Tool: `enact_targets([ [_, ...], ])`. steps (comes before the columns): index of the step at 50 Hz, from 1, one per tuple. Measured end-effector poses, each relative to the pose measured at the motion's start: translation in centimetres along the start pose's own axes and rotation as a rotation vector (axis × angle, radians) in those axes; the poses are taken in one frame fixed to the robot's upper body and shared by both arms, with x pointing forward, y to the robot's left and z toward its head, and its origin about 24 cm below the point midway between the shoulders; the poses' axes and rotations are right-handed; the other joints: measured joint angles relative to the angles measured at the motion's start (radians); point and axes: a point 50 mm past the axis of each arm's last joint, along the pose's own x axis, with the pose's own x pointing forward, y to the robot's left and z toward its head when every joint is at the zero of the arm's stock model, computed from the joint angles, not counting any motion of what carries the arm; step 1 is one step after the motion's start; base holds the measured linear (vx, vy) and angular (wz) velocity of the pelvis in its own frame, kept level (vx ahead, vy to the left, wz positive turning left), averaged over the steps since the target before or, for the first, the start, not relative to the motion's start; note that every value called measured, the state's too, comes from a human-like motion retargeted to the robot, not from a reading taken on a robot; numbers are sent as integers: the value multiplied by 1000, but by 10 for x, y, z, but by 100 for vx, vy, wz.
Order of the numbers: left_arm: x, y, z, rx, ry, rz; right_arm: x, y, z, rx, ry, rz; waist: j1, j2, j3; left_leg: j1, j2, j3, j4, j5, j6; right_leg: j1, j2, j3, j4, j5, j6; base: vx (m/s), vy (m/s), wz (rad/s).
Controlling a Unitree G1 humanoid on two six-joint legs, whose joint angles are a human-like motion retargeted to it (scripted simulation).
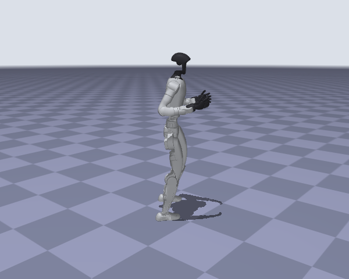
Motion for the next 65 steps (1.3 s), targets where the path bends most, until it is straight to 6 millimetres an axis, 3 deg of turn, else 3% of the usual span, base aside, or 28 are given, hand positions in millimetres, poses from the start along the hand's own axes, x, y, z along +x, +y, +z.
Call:
enact_targets([
  [2,-11,3,-4,-35,58,2,-1,2,1,-25,43,89,63,9,-17,35,15,-118,-226,93,-25,21,-2,-14,-22,5,18,34,31,-350],
  [5,-19,8,-6,-47,64,84,1,-2,8,-30,-9,58,117,37,-11,54,60,-320,-316,161,-78,32,-28,-210,26,-101,1,22,35,-314],
  [8,-4,5,-12,65,8,76,3,-14,14,-134,-122,-91,142,59,25,95,103,-263,-225,-39,-145,-21,-71,-418,248,-316,-88,6,37,-281],
  [10,18,-3,-27,140,3,19,3,-17,3,-106,-170,-246,144,48,42,102,105,-137,-166,-150,-148,-107,-116,-489,442,-453,-188,-5,31,-267],
  [12,47,-11,-23,227,-55,-76,3,-14,-8,-26,-154,-300,120,15,46,105,81,-26,-151,-178,-126,-185,-152,-492,550,-515,-250,-4,21,-248],
  [15,79,-21,19,311,-255,-175,-2,-3,2,-3,-91,-121,40,15,29,160,66,117,-203,-137,-122,-199,-137,-472,498,-475,-232,8,11,-229],
  [18,86,-25,55,270,-424,-124,-12,0,22,-58,-28,19,-72,80,-39,214,66,211,-283,-39,-124,-139,-87,-486,260,-367,-133,22,-2,-211],
  [20,87,-26,67,221,-473,-94,-17,-5,31,-111,15,25,-132,121,-80,231,65,253,-308,36,-125,-95,-79,-557,98,-305,-78,25,-14,-207],
  [23,86,-26,69,224,-459,-93,-24,-16,37,-229,81,-3,-165,163,-123,241,64,302,-295,136,-142,-52,-81,-712,-61,-184,-55,25,-21,-232],
  [26,76,-20,69,278,-437,-66,-25,-22,29,-283,129,-6,-169,169,-123,212,76,314,-133,172,-121,-15,-79,-708,-120,-169,-50,25,-26,-270],
  [30,51,-5,67,178,-418,13,-15,-29,4,-253,154,-17,-146,146,-48,48,148,226,396,150,-106,39,-45,-467,-121,-330,-109,22,-19,-315],
  [32,43,10,48,181,-358,159,-1,-31,-12,-242,99,-75,-92,158,42,-11,176,159,603,77,-83,73,-10,-348,-75,-400,-171,24,-6,-342],
  [34,32,28,12,261,-195,327,26,-21,-16,-227,-13,-83,-8,164,136,-50,190,114,738,-31,-19,87,16,-240,17,-445,-208,32,-5,-345],
  [35,22,36,-8,288,-90,396,43,-11,-12,-218,-91,-59,42,159,171,-70,184,97,778,-78,9,87,23,-185,64,-461,-217,43,-7,-341],
  [37,-11,44,-26,242,65,426,74,21,21,-192,-302,78,158,120,177,-117,127,72,768,-133,38,94,11,-72,85,-444,-185,55,-5,-332],
  [39,-46,53,-17,202,152,415,93,50,59,-163,-508,202,265,58,141,-165,61,69,666,-167,49,108,-30,12,38,-368,-130,68,1,-276],
  [42,-78,62,7,170,239,377,93,73,99,-79,-723,270,367,-26,63,-213,-11,78,367,-162,50,138,-99,67,-88,-157,-36,76,9,-152],
  [45,-82,65,24,175,226,324,81,80,111,15,-814,280,412,-70,17,-175,-27,139,-66,-120,26,168,-109,108,-176,69,34,78,15,-76],
  [47,-72,62,31,219,151,271,76,79,101,0,-779,273,405,-70,8,-119,-24,214,-304,-80,-20,208,-88,118,-213,167,53,79,20,-32],
  [50,-42,54,28,254,12,200,72,64,59,-66,-557,228,337,-31,37,-31,-29,244,-410,-15,-63,305,-58,52,-199,201,23,80,24,35],
  [52,-9,47,16,326,-59,163,66,46,17,-144,-347,174,286,24,102,60,1,205,-352,-72,-50,317,-28,-95,-6,88,-47,78,25,40],
  [55,60,19,17,421,-270,120,37,22,-32,-175,-96,38,226,45,131,77,41,179,-215,-210,-24,65,-52,-296,536,-169,-182,70,21,21],
  [57,97,-6,50,476,-476,56,12,8,-31,-102,-19,-16,146,45,110,51,35,160,-171,-233,-60,-113,-83,-353,718,-253,-235,72,19,94],
  [60,120,-38,110,548,-790,-22,-20,-3,-6,-87,48,21,-34,124,61,68,52,81,-211,-170,-157,-253,-54,-433,652,-273,-229,84,14,162],
  [63,118,-55,141,510,-939,-39,-40,-17,5,-166,179,29,-200,200,31,155,64,3,-310,-25,-220,-240,-24,-499,253,-167,-168,100,-2,155],
  [65,115,-62,147,383,-957,-52,-47,-29,7,-220,263,-18,-286,190,34,244,34,-46,-369,86,-237,-186,-45,-538,-35,-104,-114,110,-17,124],
])
